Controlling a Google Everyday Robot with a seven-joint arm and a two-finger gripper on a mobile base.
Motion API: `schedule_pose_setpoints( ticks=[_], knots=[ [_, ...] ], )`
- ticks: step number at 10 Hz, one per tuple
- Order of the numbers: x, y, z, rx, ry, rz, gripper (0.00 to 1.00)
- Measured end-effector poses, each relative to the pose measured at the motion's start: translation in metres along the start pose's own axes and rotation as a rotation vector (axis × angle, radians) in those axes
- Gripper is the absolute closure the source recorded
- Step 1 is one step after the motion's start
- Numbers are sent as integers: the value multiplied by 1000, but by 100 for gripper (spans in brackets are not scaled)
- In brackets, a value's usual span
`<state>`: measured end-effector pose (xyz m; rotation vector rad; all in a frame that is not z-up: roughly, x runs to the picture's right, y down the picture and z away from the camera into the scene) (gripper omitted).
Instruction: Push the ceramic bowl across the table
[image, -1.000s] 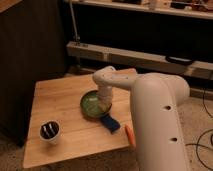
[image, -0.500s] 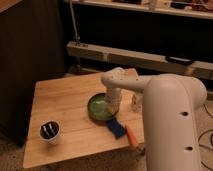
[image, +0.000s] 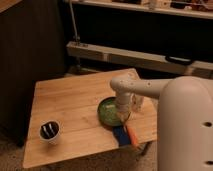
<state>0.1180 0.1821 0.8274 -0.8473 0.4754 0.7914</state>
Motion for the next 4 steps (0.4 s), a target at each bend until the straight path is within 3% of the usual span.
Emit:
schedule_pose_setpoints(
  ticks=[2,4],
  knots=[
    [12,1,-3,-13,6,10,97],
    [18,-3,-15,-89,-77,15,82]
  ],
)
